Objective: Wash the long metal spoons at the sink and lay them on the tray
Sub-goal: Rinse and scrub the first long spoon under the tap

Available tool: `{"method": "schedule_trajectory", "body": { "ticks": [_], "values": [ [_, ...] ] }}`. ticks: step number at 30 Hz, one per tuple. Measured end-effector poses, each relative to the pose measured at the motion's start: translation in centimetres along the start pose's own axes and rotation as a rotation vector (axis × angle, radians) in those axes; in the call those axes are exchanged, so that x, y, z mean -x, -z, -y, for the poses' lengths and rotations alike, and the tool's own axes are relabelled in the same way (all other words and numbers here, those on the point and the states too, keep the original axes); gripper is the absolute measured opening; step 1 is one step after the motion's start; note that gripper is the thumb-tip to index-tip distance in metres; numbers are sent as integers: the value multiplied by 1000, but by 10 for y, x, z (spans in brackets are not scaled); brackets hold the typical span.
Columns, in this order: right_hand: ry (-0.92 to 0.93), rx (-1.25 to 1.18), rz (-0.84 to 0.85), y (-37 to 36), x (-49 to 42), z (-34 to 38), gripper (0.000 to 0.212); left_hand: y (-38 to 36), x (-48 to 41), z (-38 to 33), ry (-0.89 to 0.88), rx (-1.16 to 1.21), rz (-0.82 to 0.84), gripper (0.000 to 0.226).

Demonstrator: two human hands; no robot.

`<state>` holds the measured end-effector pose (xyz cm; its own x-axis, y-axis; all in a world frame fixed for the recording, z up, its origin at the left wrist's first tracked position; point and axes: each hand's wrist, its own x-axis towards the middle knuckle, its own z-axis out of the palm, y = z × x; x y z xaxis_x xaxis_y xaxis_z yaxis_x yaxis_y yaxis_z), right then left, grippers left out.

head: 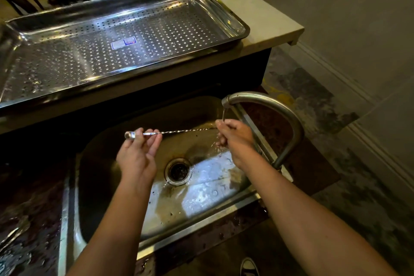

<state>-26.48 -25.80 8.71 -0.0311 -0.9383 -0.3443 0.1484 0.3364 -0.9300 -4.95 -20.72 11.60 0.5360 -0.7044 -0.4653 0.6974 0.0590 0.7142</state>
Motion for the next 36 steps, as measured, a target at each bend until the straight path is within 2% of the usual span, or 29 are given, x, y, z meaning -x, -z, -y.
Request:
{"method": "schedule_trajectory", "body": {
  "ticks": [2, 4, 8, 15, 18, 21, 23, 27, 30, 33, 36],
  "values": [
    [-97, -374, 48, 2, 2, -2, 11, 6, -1, 6, 59, 39, -46, 11],
    [-149, -487, 123, -2, 8, -8, 12, 7, 2, 15, 106, 29, -60, 11],
    [-151, -383, 206, -12, 21, -16, 13, 2, 18, 33, 157, -44, -22, 4],
    [-162, -486, -54, -4, 10, -14, 16, 10, 22, 38, 133, -113, -19, 7],
    [-174, -382, 89, -24, 19, -31, 2, 11, 31, 56, 173, -165, 11, 8],
    [-199, -264, 206, -32, 26, -42, 3, 13, 36, 66, 189, -149, 66, 8],
    [-201, -231, 175, -25, 22, -38, 9, 16, 34, 65, 184, -163, 93, 8],
    [-220, -314, -40, -4, 1, -16, 16, 27, 29, 63, 187, -143, 93, 12],
    [-194, -393, -51, -2, -1, -11, 12, 22, 30, 69, 248, -91, 70, 11],
    [-148, -295, 47, -7, 9, -16, 9, 3, 31, 82, 353, -25, 31, 7],
    [-92, -172, 28, -4, 14, -17, 9, -15, 32, 98, 438, 59, 46, 21]
  ]
}}
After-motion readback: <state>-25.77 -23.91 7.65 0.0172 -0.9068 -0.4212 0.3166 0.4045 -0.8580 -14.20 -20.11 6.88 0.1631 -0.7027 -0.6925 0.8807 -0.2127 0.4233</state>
